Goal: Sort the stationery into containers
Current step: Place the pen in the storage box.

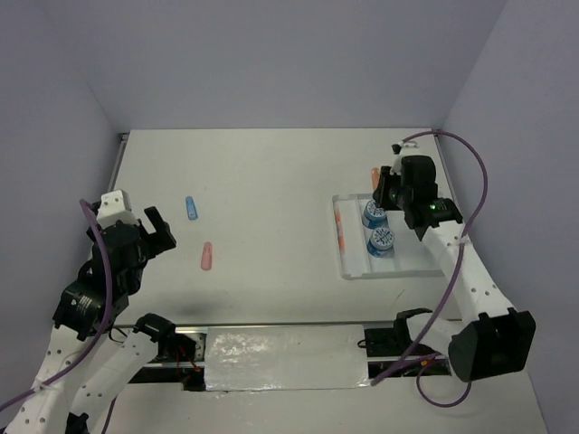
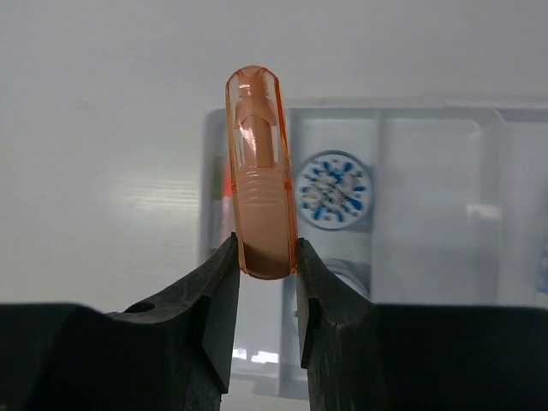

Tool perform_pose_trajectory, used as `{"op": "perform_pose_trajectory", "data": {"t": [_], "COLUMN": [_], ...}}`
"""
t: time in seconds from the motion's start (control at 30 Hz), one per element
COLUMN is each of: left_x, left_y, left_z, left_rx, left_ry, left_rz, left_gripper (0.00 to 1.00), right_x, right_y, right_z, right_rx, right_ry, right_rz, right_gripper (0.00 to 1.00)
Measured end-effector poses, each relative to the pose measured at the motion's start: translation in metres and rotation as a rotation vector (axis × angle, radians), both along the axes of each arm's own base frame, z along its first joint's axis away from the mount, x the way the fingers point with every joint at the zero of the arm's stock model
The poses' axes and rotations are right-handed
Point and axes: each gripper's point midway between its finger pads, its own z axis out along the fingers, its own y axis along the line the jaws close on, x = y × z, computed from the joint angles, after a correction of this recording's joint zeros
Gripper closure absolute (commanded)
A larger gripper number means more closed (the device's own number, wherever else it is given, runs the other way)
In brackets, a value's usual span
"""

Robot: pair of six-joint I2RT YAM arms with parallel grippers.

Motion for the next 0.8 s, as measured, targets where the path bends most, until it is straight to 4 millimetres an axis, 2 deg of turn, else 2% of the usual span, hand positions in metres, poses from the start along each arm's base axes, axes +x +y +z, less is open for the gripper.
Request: {"op": "perform_pose_trajectory", "data": {"t": [0.07,0.17,0.23,0.27,0.3,0.37,0.47,0.5,0.53,0.67,0.7,0.73,0.77,0.8], "left_x": [0.001,0.003,0.003,0.003,0.004,0.005,0.006,0.006,0.007,0.008,0.008,0.008,0.009,0.009], "left_y": [-0.001,-0.002,-0.004,-0.005,-0.005,-0.007,-0.009,-0.009,-0.010,-0.010,-0.010,-0.010,-0.011,-0.011], "left_z": [-0.001,-0.002,-0.002,-0.002,-0.002,-0.002,-0.003,-0.004,-0.005,-0.005,-0.005,-0.005,-0.005,-0.006], "left_rx": [0.007,0.009,0.007,0.005,0.003,0.000,-0.001,0.000,0.000,0.001,0.001,0.001,0.001,0.001], "left_ry": [0.004,0.010,0.012,0.009,0.008,0.008,0.013,0.017,0.020,0.021,0.021,0.021,0.023,0.025], "left_rz": [-0.009,-0.015,-0.022,-0.026,-0.029,-0.036,-0.043,-0.044,-0.045,-0.046,-0.046,-0.046,-0.047,-0.048], "left_gripper": [0.01,0.01,0.01,0.01,0.01,0.01,0.01,0.01,0.01,0.01,0.01,0.01,0.01,0.01], "right_x": [0.007,0.016,0.016,0.014,0.009,0.003,0.001,0.003,0.005,0.006,0.005,0.006,0.007,0.007], "right_y": [-0.028,-0.085,-0.117,-0.126,-0.132,-0.131,-0.125,-0.123,-0.122,-0.120,-0.119,-0.119,-0.119,-0.119], "right_z": [-0.018,-0.053,-0.079,-0.089,-0.102,-0.116,-0.126,-0.129,-0.135,-0.153,-0.153,-0.151,-0.147,-0.143], "right_rx": [-0.021,-0.033,-0.023,-0.017,-0.007,0.006,0.029,0.035,0.041,0.055,0.059,0.063,0.066,0.069], "right_ry": [0.058,0.170,0.250,0.280,0.317,0.355,0.383,0.386,0.397,0.448,0.451,0.444,0.431,0.418], "right_rz": [-0.094,-0.290,-0.403,-0.436,-0.465,-0.477,-0.463,-0.459,-0.455,-0.458,-0.459,-0.462,-0.464,-0.467], "right_gripper": [1.00,1.00,1.00,1.00,1.00,0.97,0.91,0.87,0.66,0.41,0.20,0.14,0.01,0.00]}}
